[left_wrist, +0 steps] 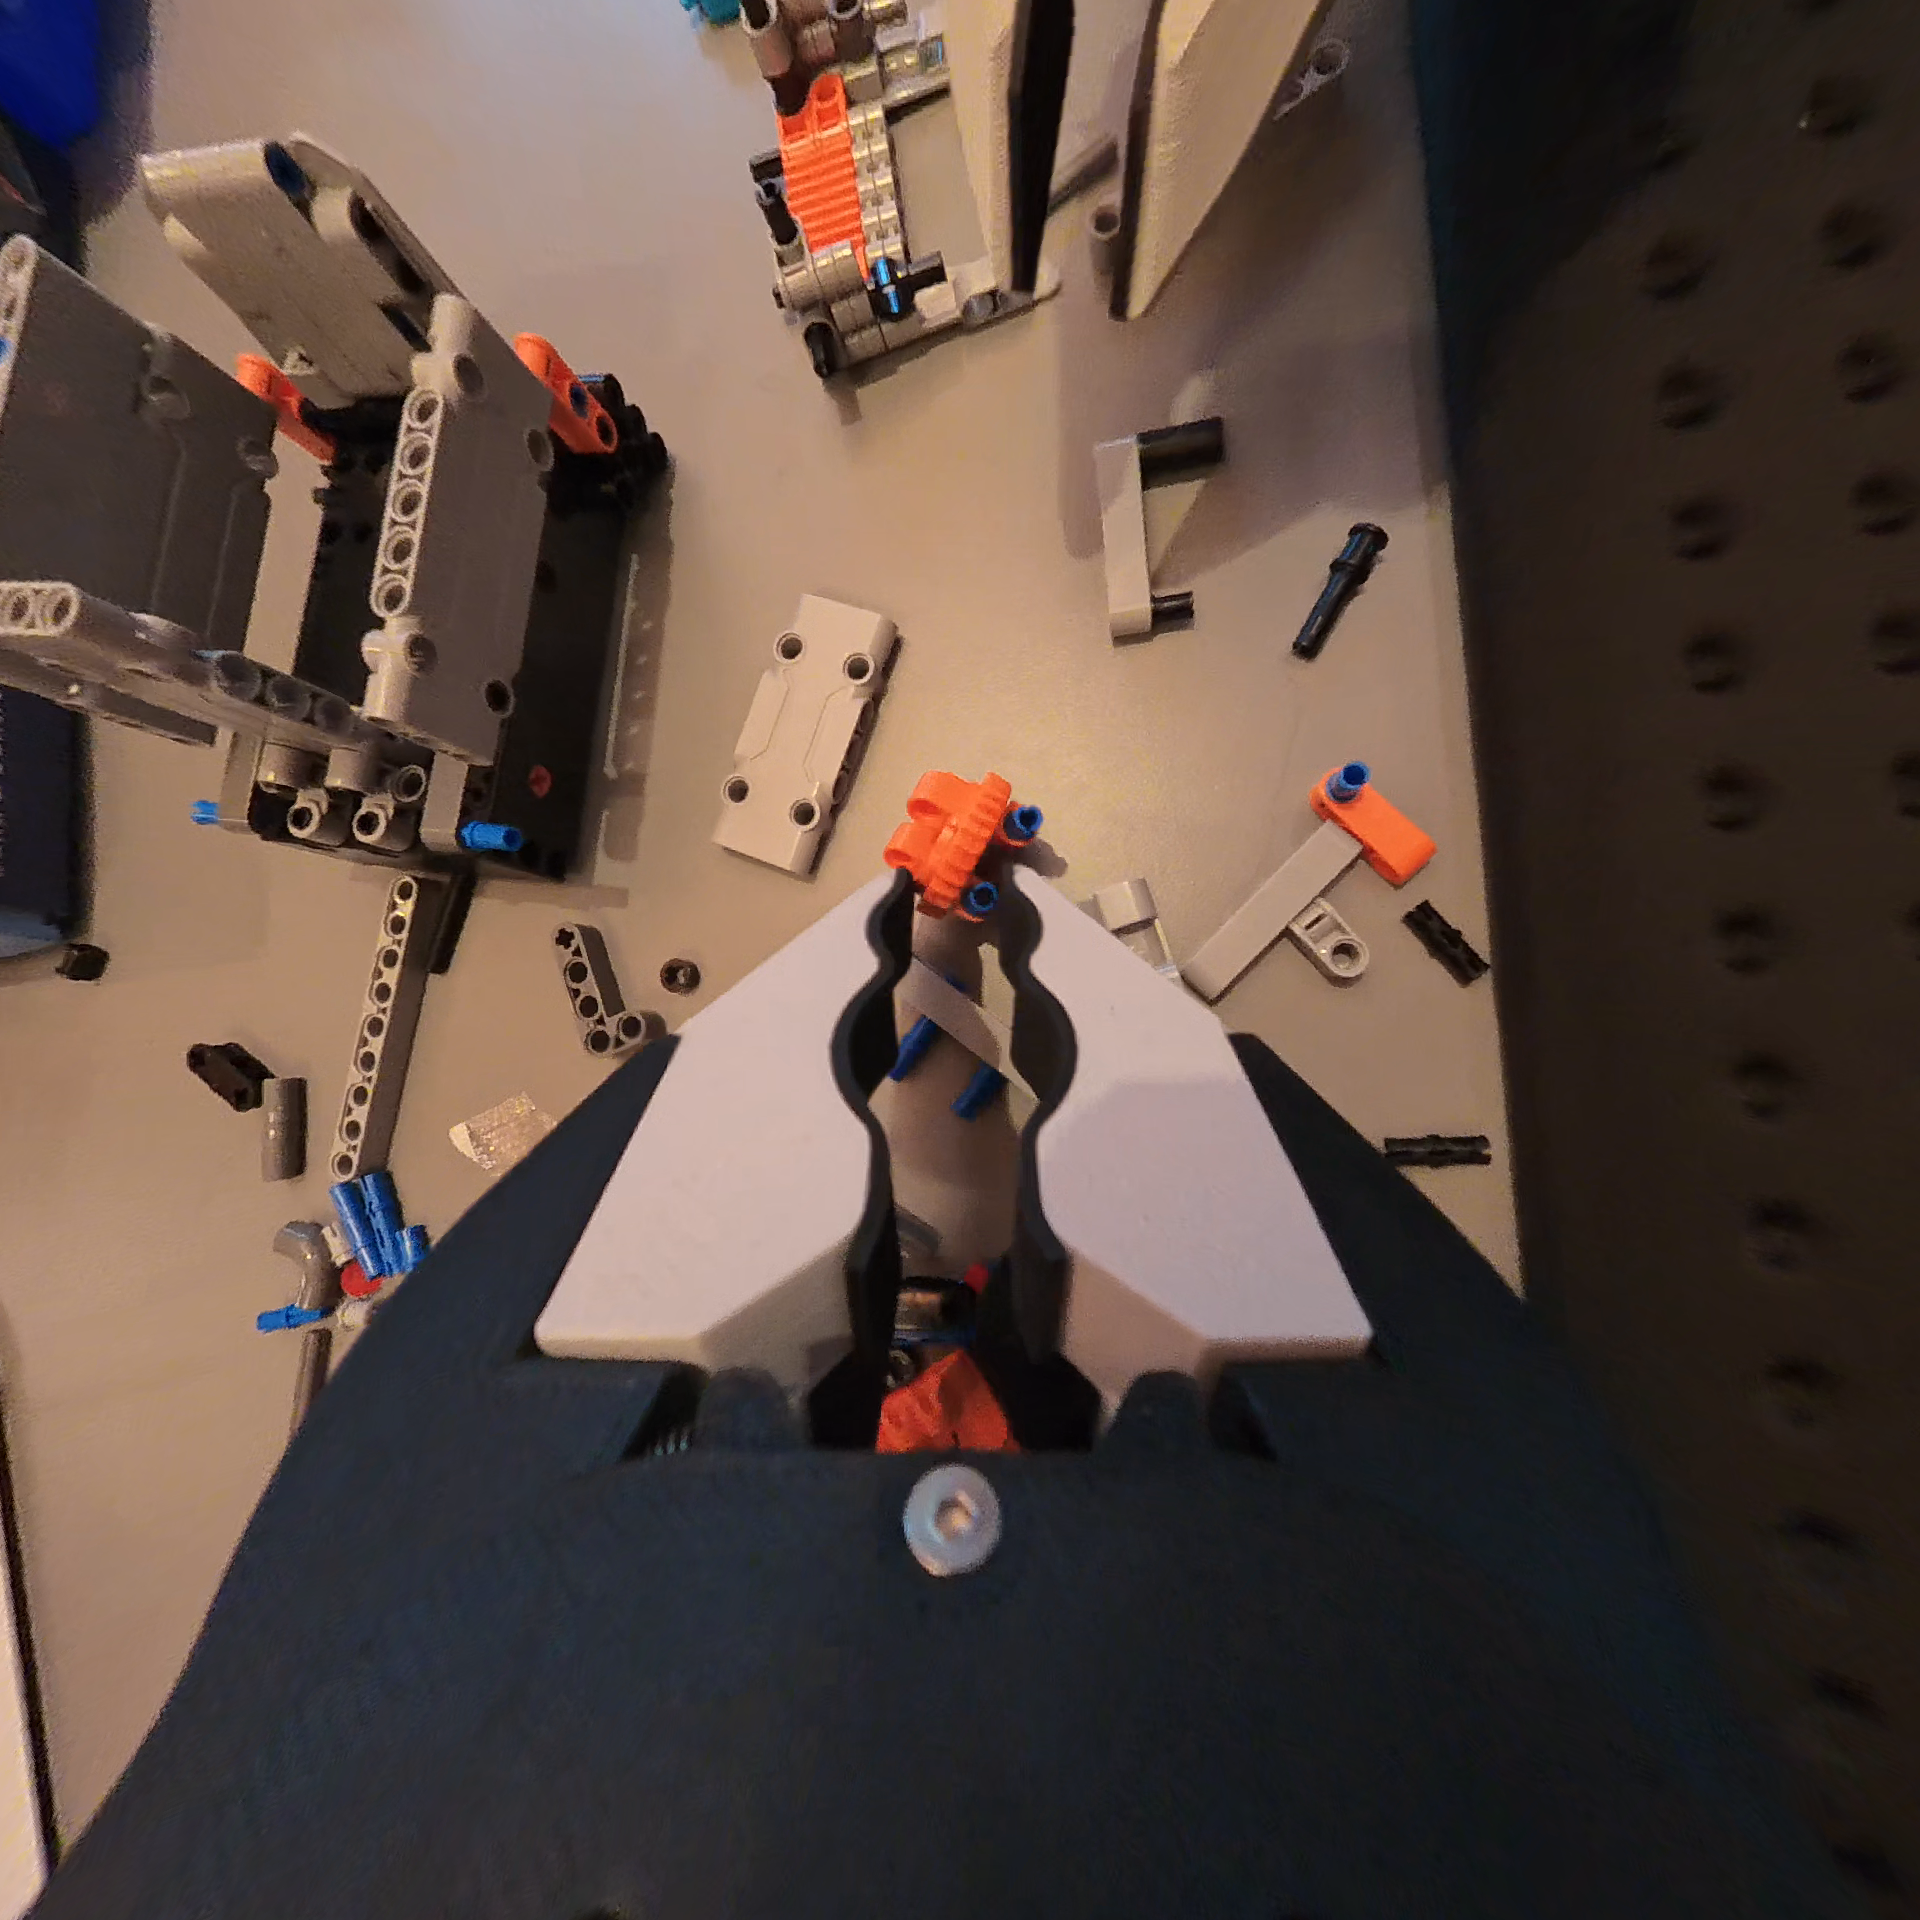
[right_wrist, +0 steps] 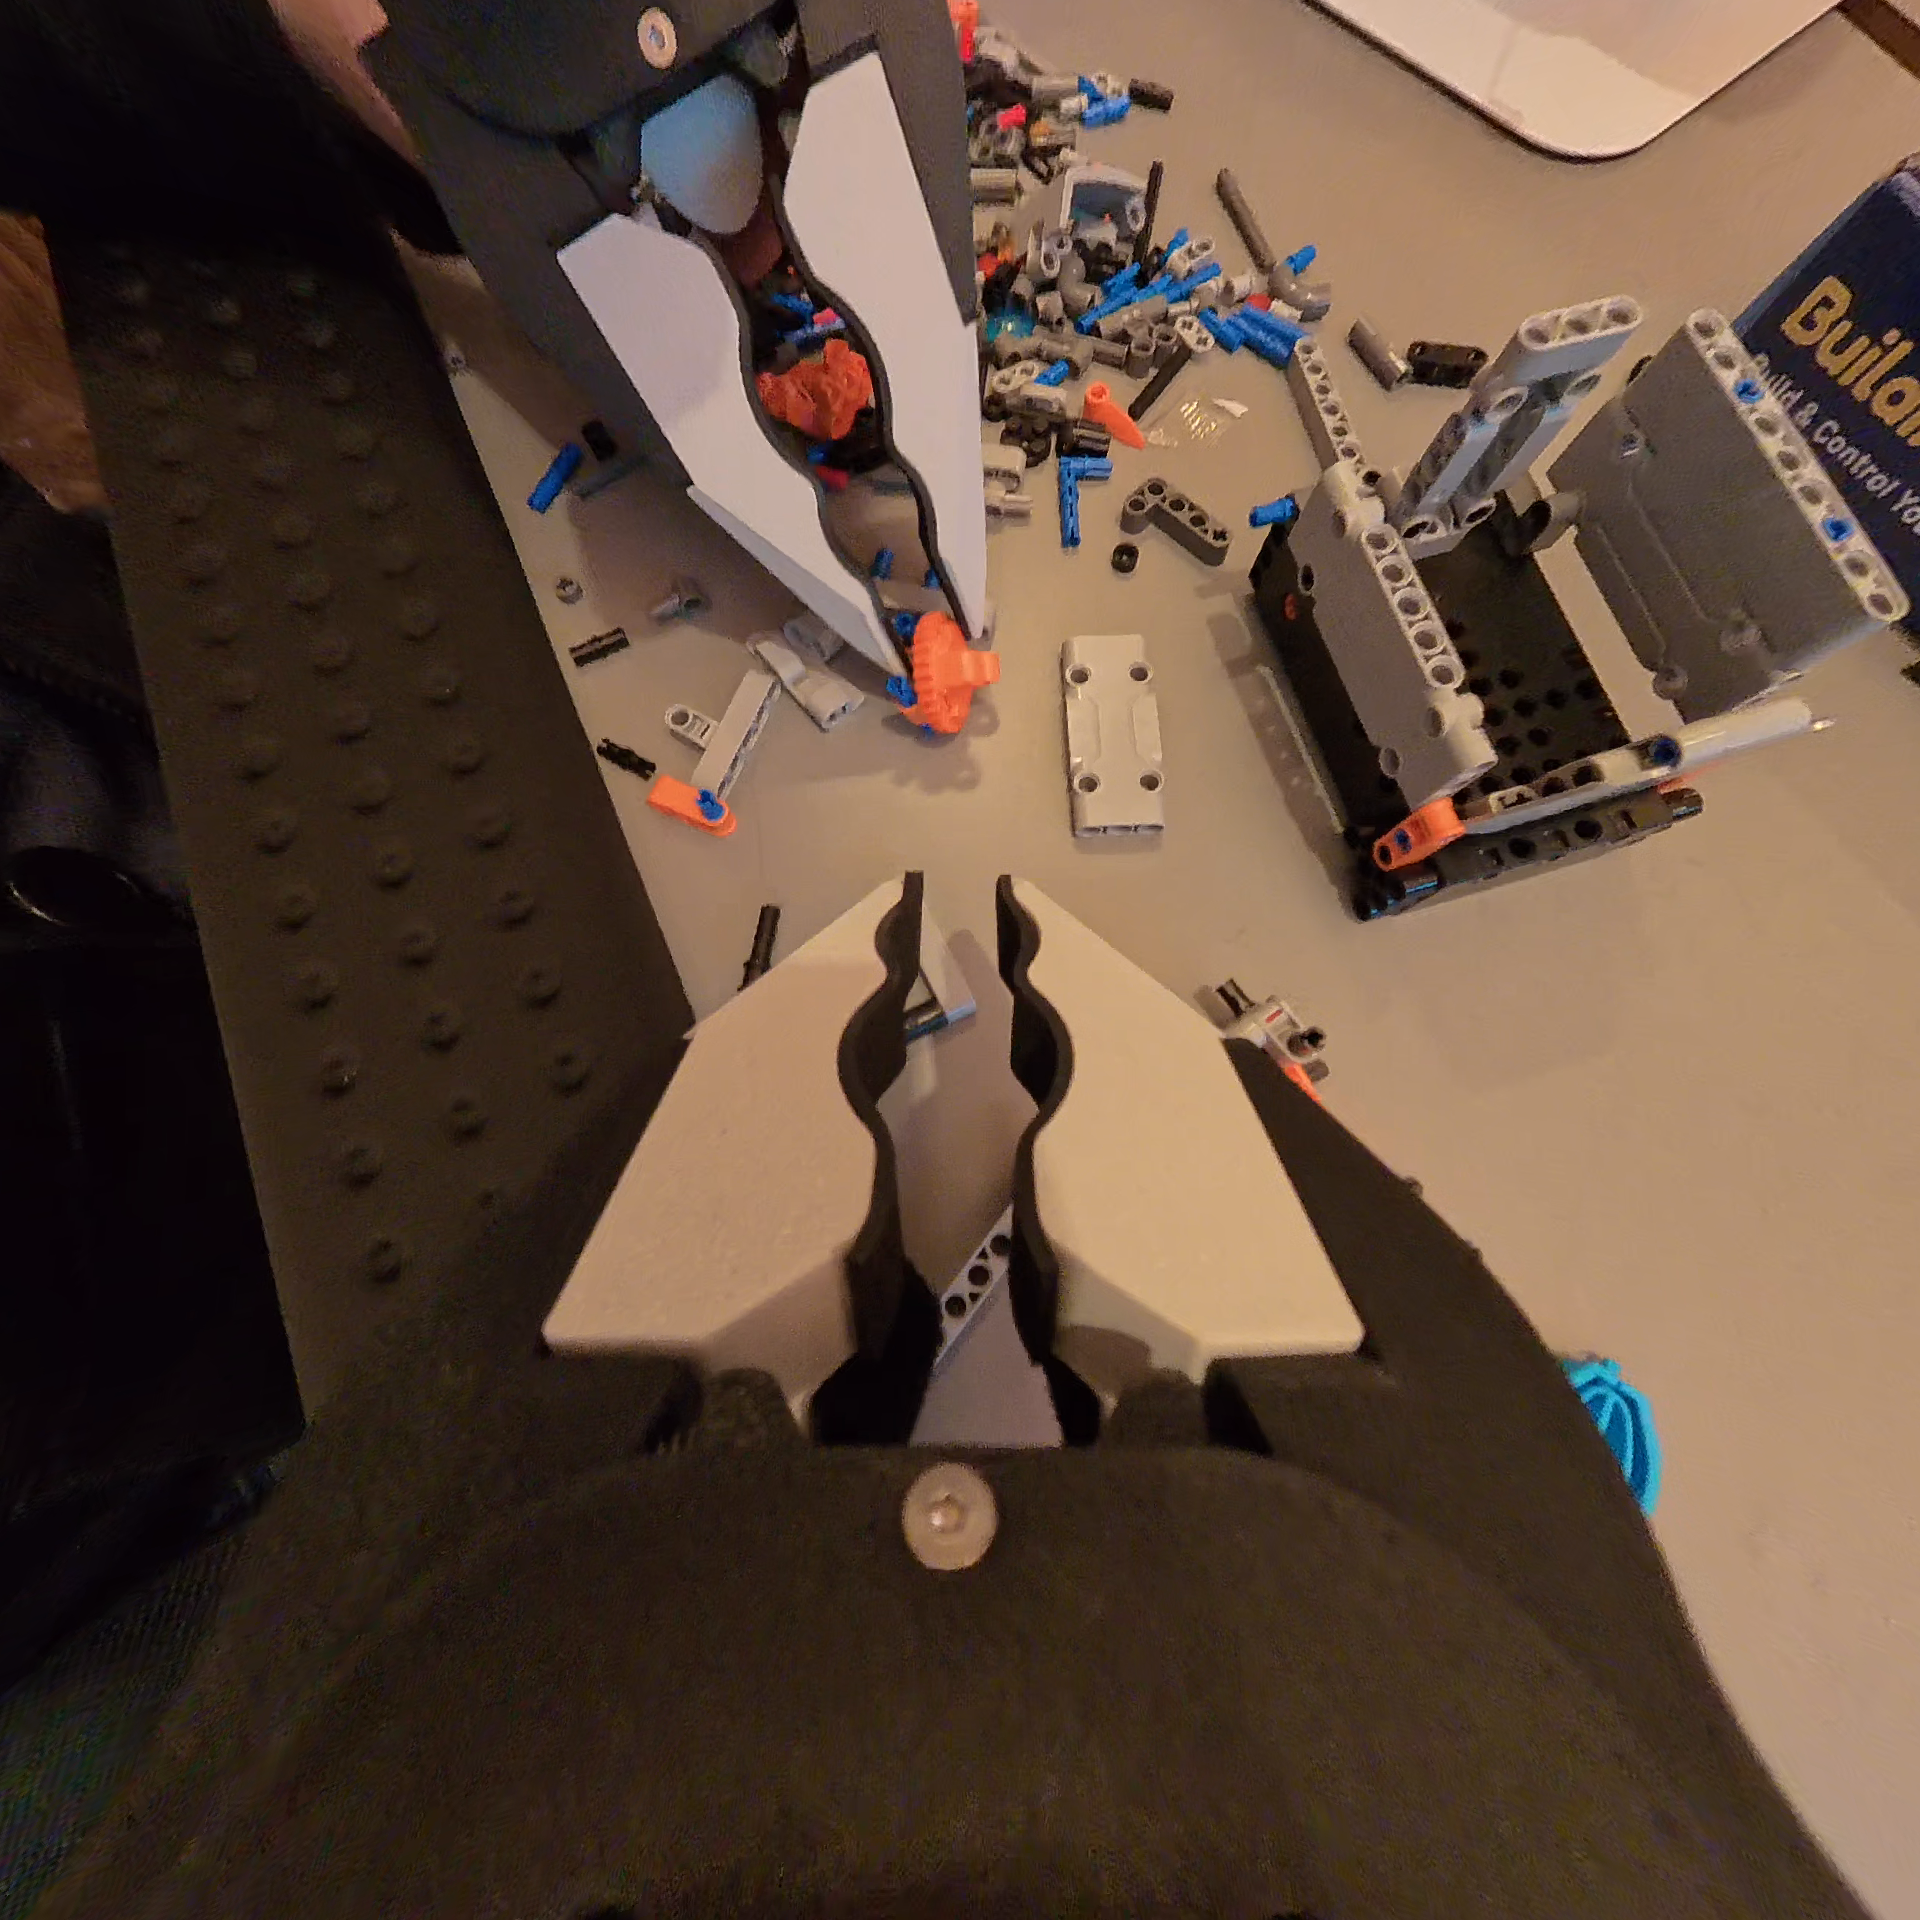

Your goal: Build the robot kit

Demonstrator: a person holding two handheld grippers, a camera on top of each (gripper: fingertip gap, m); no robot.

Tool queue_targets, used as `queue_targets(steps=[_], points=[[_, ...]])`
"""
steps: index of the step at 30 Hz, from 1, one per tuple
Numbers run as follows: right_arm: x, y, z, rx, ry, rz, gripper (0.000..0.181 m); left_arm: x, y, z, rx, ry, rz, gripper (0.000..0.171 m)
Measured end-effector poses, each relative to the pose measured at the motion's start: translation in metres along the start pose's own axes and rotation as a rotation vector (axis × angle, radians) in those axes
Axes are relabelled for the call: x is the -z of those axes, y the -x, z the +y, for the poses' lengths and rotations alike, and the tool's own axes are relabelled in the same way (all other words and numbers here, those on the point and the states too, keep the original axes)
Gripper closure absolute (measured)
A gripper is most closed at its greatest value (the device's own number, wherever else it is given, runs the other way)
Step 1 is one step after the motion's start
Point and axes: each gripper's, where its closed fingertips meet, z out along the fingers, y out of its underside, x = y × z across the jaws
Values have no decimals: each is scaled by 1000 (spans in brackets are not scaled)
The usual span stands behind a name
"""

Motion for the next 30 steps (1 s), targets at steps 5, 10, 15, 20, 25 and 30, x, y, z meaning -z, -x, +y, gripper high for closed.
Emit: queue_targets(steps=[5, 10, 15, 20, 25, 30], points=[[0, 7, -26, -40, -134, -49, 162, 22, 6, -31, 174, -243, 87, 158], [6, 14, -62, -44, -318, -68, 150, 61, 10, -67, 364, -560, 255, 158], [12, 17, -90, -56, -437, -73, 155, 83, 10, -85, 427, -726, 349, 159], [17, 15, -101, -36, -481, -41, 165, 92, 12, -89, 453, -793, 389, 159], [17, 16, -106, 28, -467, 11, 169, 94, 12, -88, 439, -798, 375, 158], [15, 11, -106, 37, -425, 36, 164, 92, 17, -83, 385, -738, 262, 158]])
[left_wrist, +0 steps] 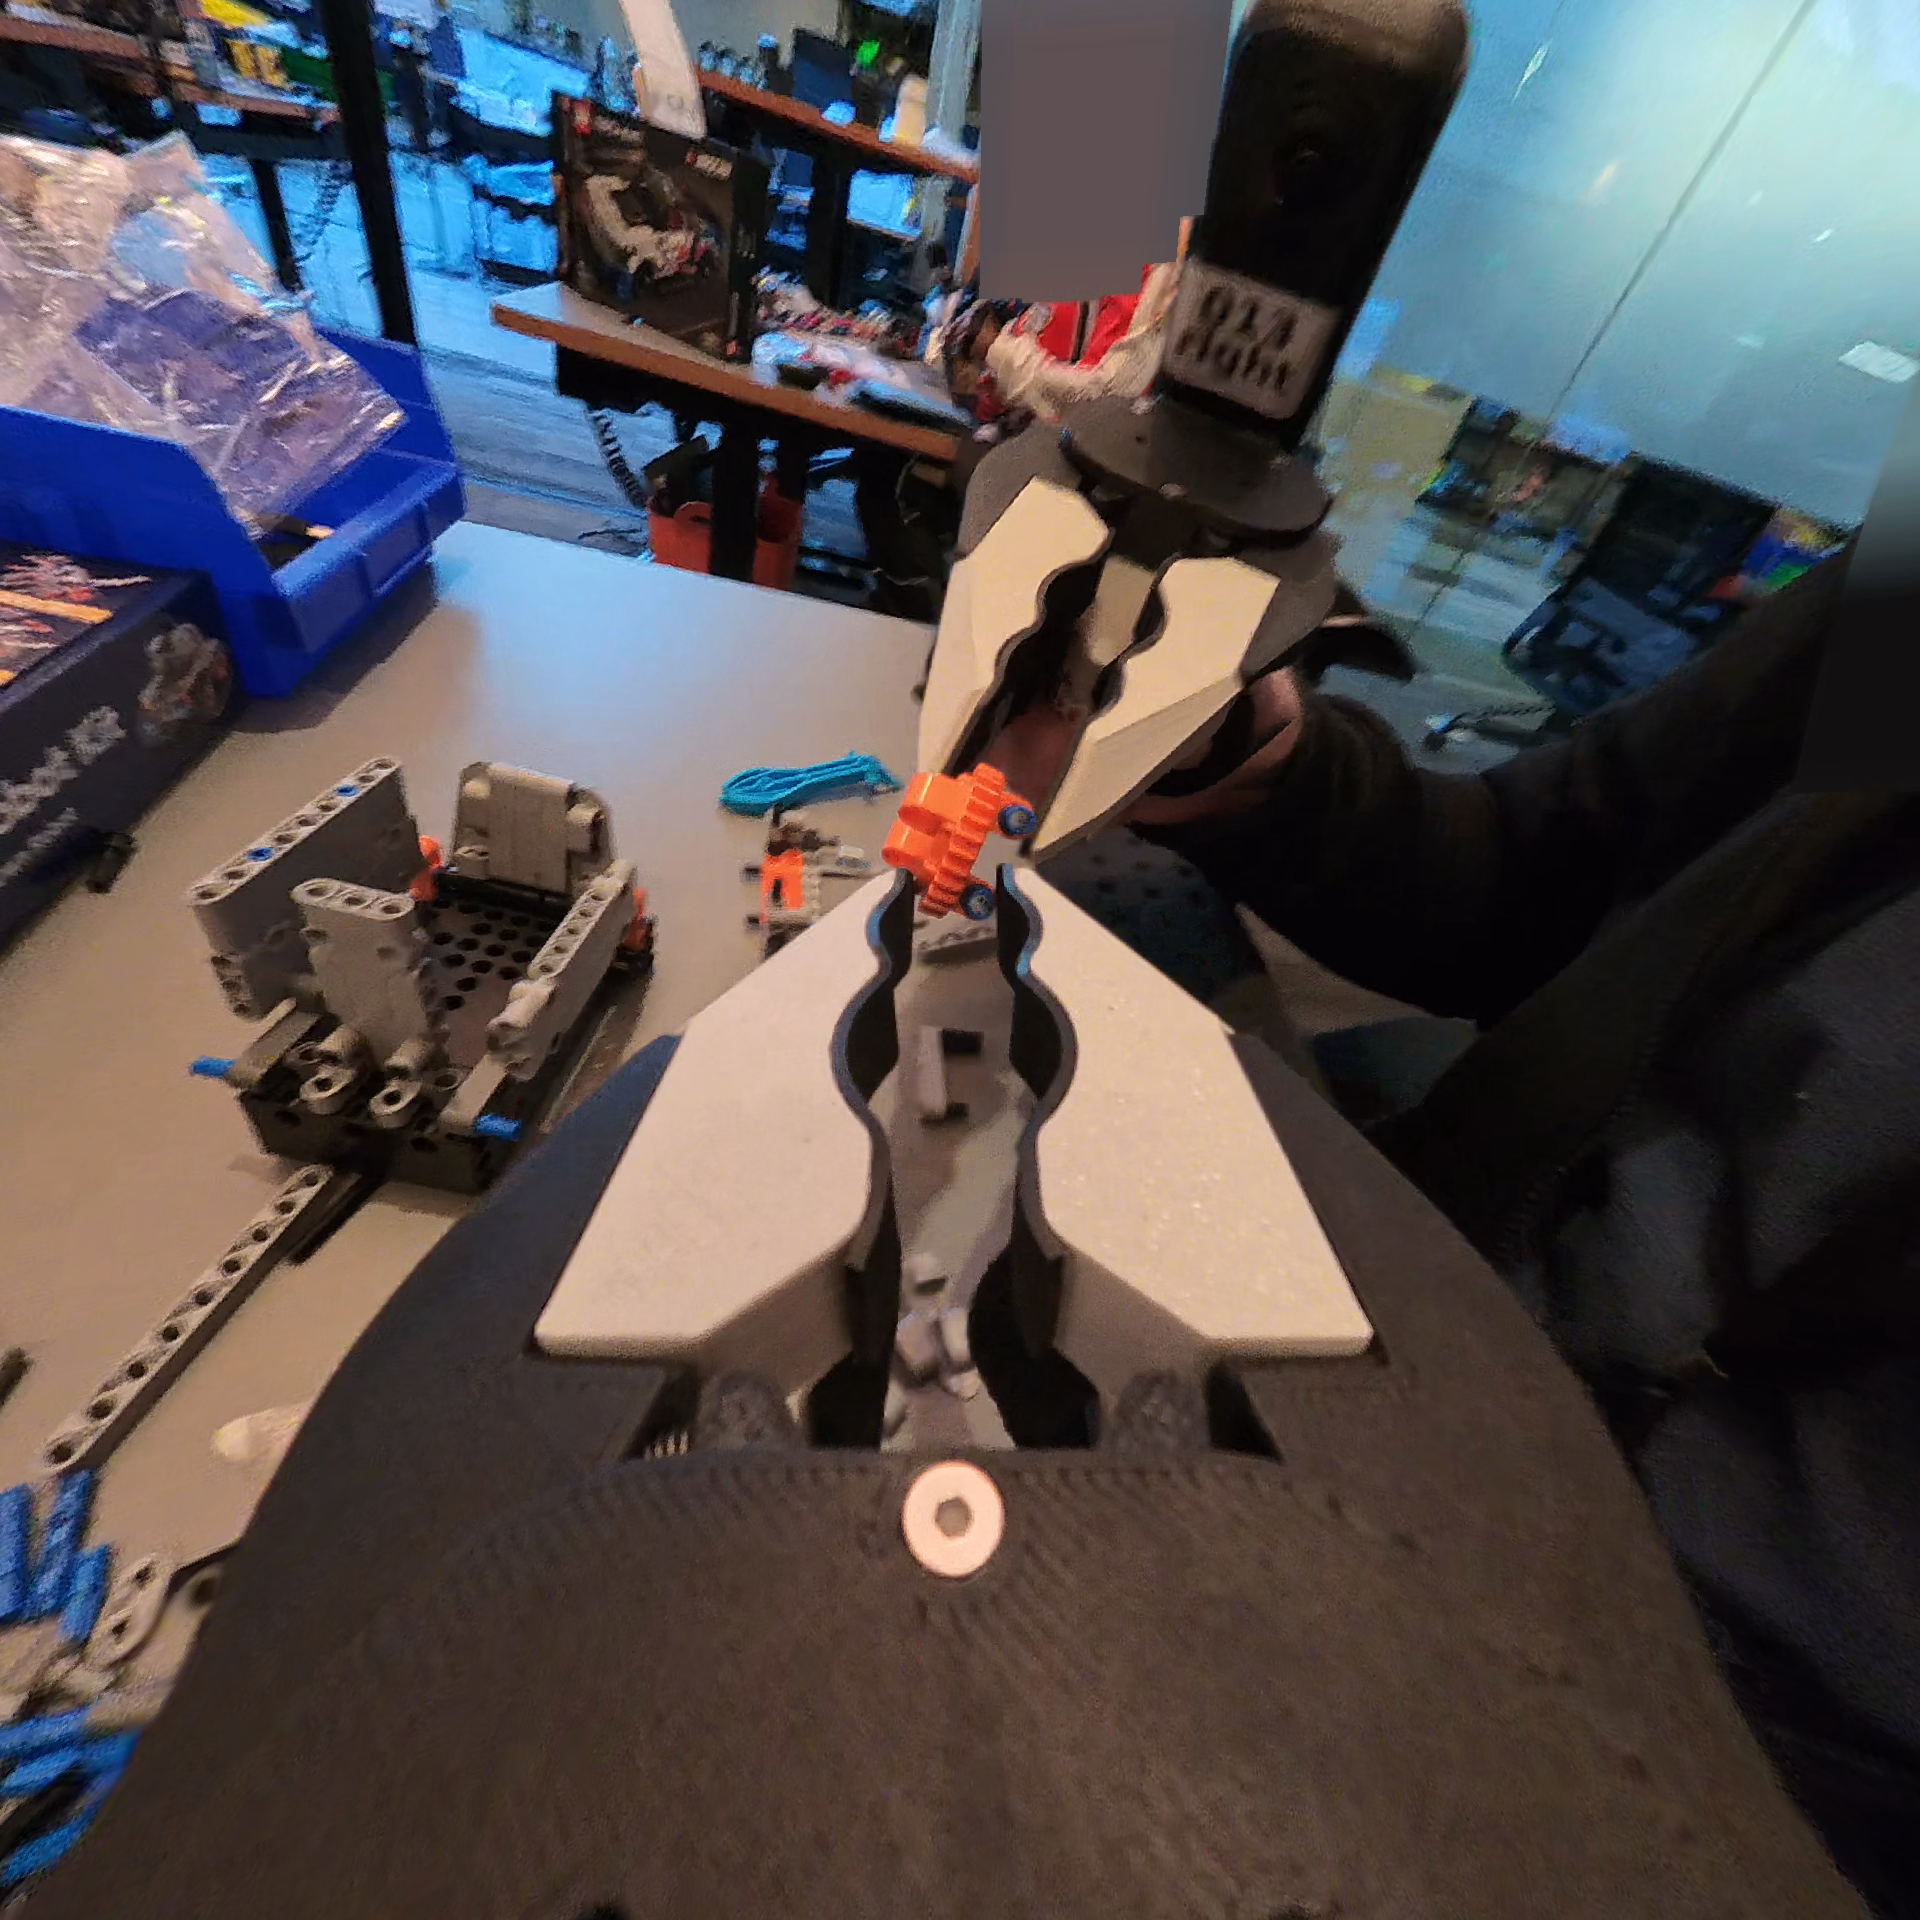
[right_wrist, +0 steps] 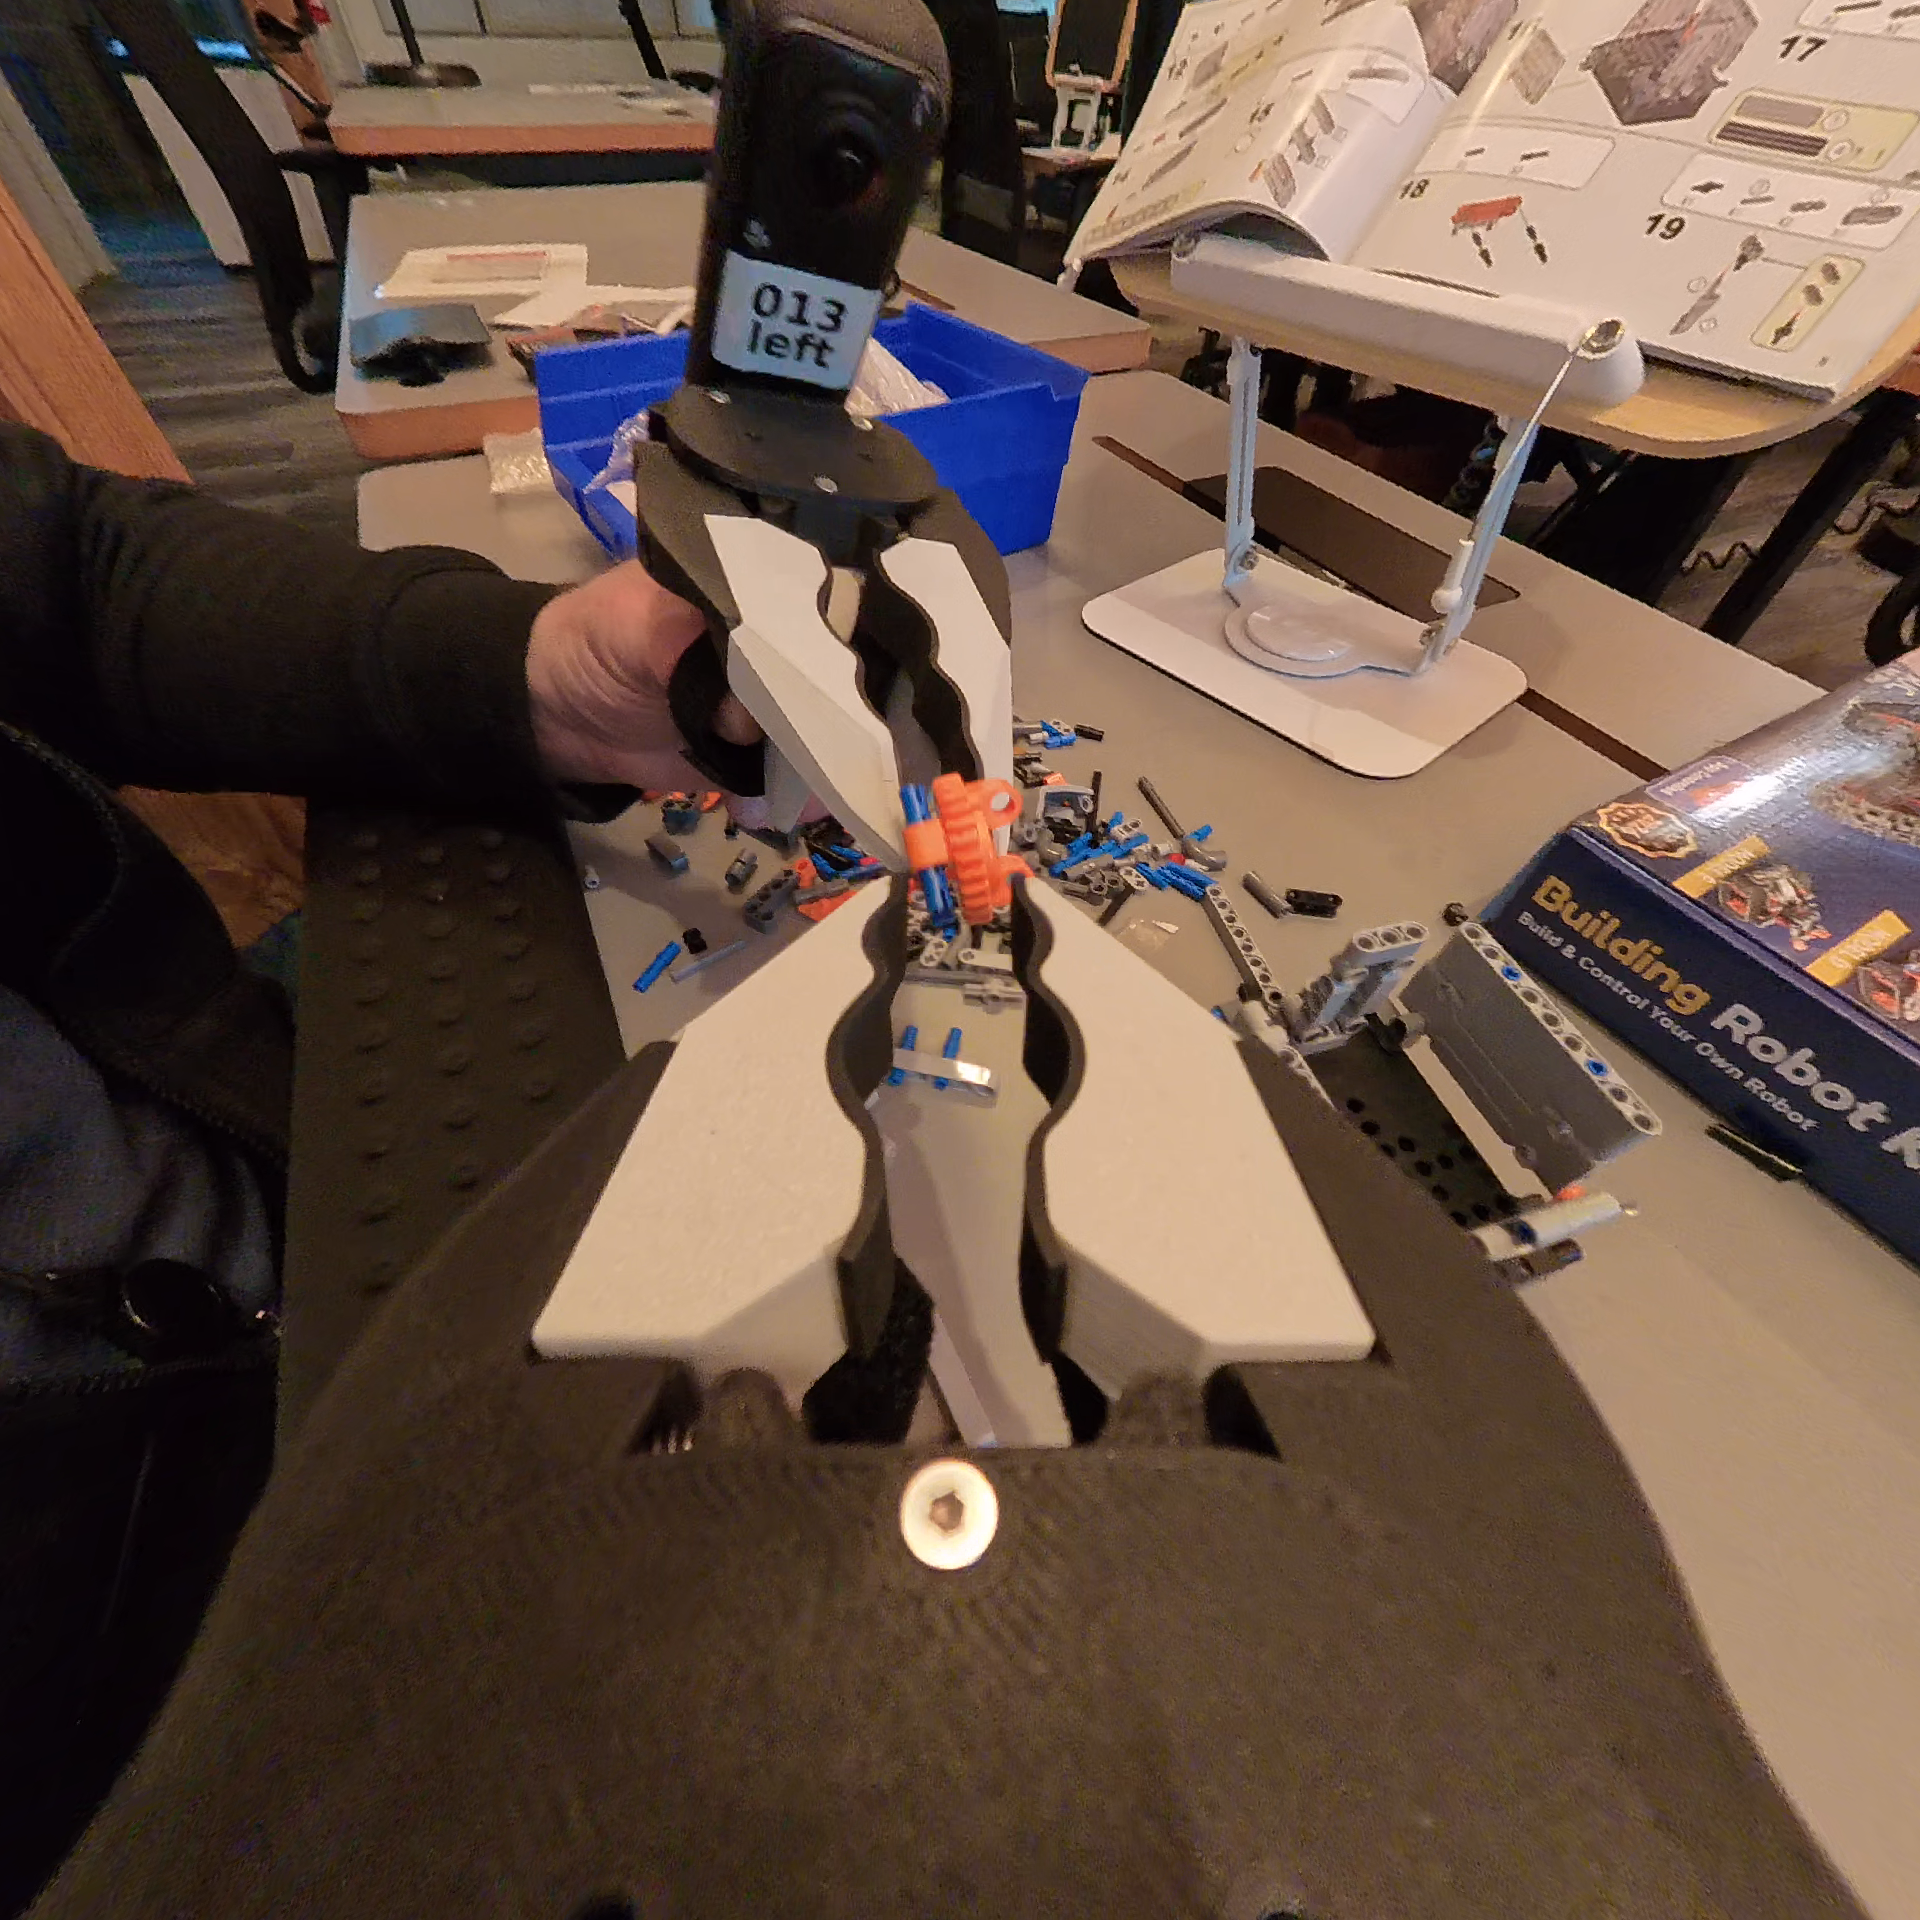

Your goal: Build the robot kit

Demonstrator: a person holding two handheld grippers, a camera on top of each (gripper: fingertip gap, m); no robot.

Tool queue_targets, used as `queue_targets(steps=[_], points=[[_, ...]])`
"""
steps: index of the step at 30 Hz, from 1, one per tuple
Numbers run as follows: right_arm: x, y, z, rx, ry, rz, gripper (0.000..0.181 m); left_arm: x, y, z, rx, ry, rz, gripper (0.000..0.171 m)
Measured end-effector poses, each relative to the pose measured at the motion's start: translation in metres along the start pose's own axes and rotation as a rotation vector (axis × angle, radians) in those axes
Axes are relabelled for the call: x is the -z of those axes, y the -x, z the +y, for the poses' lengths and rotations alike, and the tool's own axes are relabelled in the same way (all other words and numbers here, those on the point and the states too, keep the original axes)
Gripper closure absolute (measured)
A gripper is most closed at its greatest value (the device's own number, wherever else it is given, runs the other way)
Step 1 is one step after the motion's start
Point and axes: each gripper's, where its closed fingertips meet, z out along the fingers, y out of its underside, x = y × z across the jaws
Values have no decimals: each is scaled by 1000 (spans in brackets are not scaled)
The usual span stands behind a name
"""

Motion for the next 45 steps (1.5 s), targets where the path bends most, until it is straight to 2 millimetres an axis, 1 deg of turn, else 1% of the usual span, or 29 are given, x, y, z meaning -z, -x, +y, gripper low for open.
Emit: queue_targets(steps=[1, 4, 7, 9, 12, 20, 26, 29, 37, 40, 45], points=[[1, -1, 0, 13, 7, 9, 160, 0, 4, 3, -22, 26, -32, 158], [-1, 2, 1, 63, 55, 5, 156, -1, 5, 9, -62, 77, -68, 158], [-6, 4, 4, 108, 109, 18, 158, -3, 3, 11, -95, 103, -81, 158], [-10, 3, 7, 123, 135, 27, 166, -3, 4, 14, -128, 136, -110, 158], [-13, 1, 13, 130, 164, 33, 166, -2, 9, 20, -151, 174, -150, 158], [-13, -1, 18, 103, 175, 30, 167, 1, 9, 15, -186, 163, -180, 158], [-13, -2, 18, 100, 177, 32, 166, 1, 9, 16, -200, 164, -198, 158], [-13, -3, 17, 107, 175, 44, 162, 1, 8, 15, -196, 156, -196, 158], [-16, -2, 18, 119, 187, 50, 161, 1, 9, 19, -233, 184, -221, 158], [-17, -1, 16, 109, 181, 40, 156, 2, 10, 21, -231, 194, -229, 158], [-20, -2, 20, 130, 204, 55, 156, 1, 11, 23, -258, 217, -250, 158]])
